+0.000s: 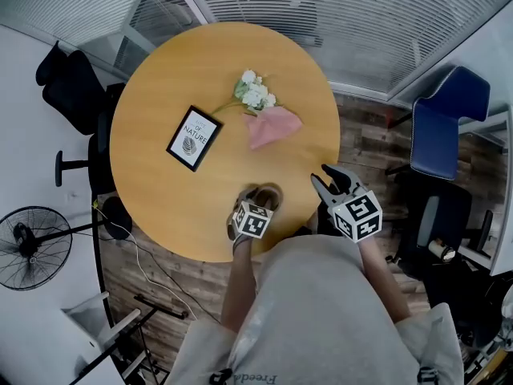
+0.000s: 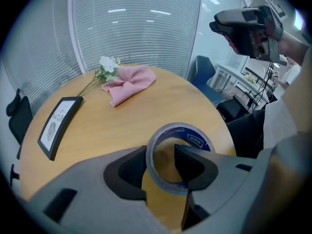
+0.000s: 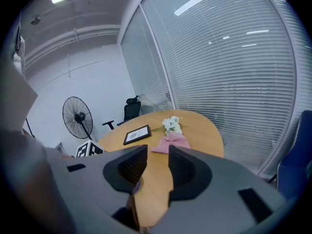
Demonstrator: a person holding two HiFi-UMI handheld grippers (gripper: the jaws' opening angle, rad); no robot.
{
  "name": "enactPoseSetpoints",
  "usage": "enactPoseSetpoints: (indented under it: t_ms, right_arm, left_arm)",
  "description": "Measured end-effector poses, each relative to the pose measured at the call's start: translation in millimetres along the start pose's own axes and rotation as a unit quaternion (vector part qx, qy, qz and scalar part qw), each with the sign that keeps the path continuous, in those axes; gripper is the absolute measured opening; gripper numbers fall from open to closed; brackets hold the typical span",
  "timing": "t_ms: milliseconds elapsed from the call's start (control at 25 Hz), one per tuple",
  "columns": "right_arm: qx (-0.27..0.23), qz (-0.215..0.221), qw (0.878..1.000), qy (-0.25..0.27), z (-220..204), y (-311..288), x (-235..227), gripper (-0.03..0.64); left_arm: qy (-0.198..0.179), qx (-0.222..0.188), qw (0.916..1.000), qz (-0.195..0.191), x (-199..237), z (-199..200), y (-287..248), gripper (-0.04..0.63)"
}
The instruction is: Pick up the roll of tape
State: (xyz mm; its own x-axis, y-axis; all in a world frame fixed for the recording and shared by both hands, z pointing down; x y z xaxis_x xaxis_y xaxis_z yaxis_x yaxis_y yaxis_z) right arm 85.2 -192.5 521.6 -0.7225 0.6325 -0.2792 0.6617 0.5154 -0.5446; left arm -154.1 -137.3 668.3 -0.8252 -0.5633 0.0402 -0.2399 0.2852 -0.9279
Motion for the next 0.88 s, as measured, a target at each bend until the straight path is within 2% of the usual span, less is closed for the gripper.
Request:
enactPoseSetpoints:
  t_ms: [240, 880]
  right_arm:
    - [-0.011, -0.002, 1.000, 0.004, -0.1, 0.7, 3.8, 0.127]
    - [0.007, 0.001, 1.000, 0.011, -6.6, -4.6, 9.1, 0.123]
  left_arm:
    - [0.005, -0.001, 0.9999, 0.012, 2.7, -4.4, 1.4, 0.107]
    - [-0.005, 0.004, 0.9996, 0.027, 3.7, -5.9, -2.2, 0.080]
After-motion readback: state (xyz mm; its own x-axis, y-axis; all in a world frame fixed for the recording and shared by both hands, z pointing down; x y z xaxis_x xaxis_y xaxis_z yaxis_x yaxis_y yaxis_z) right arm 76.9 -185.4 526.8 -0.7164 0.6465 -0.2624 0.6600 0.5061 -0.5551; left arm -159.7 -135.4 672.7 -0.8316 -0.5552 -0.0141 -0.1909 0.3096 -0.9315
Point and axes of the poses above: the fingertips, and each gripper's own axes: y backward along the fingers, x to its left, z out of its top, the point moved 9 cm from there along y, backward along the fingers, and after that the axes turned 4 degrees about x, right-handed, at the moved point
